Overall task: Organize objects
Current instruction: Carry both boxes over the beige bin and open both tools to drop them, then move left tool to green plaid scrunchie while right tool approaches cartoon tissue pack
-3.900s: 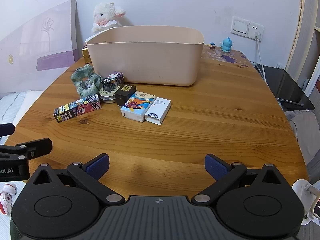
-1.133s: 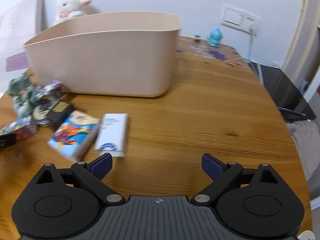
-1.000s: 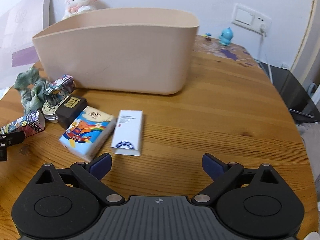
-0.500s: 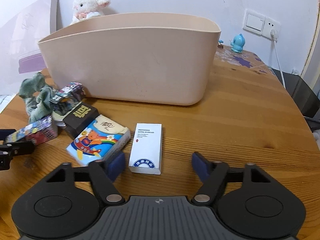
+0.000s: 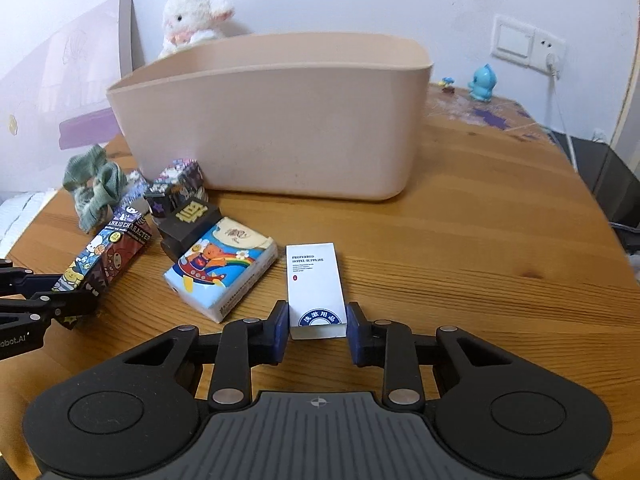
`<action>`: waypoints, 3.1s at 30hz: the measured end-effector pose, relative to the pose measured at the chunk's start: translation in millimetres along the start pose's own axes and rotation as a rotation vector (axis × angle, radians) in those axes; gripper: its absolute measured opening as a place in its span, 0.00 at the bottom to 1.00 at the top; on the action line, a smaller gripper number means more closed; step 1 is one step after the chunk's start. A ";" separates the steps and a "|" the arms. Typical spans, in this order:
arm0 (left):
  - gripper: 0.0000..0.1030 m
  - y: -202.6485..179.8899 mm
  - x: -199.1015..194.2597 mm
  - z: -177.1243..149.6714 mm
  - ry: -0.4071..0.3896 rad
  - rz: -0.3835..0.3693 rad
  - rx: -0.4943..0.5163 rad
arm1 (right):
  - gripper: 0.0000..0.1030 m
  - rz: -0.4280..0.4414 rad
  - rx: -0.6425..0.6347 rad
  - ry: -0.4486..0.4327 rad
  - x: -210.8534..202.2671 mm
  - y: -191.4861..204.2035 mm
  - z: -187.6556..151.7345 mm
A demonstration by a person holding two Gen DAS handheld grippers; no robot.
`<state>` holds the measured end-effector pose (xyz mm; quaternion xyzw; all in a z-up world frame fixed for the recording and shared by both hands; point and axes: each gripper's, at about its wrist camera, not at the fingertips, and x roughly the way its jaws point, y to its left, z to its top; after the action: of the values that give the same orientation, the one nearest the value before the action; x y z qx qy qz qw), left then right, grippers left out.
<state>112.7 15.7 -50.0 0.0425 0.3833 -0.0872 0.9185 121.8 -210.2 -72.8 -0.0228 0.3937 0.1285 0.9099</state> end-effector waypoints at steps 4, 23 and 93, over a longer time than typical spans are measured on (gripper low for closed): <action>0.24 -4.3 -21.4 10.7 -0.059 0.002 0.008 | 0.27 -0.005 0.005 -0.067 -26.1 -1.7 11.1; 0.24 16.7 -30.3 142.7 -0.324 0.111 -0.101 | 0.27 -0.019 0.060 -0.314 -41.8 -6.2 129.3; 0.87 65.3 33.5 50.2 0.013 0.147 -0.097 | 1.00 -0.007 0.017 0.060 56.4 59.1 11.1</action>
<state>183.4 68.3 -37.8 0.0268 0.3889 -0.0004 0.9209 151.8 -139.3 -102.4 -0.0204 0.4219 0.1210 0.8983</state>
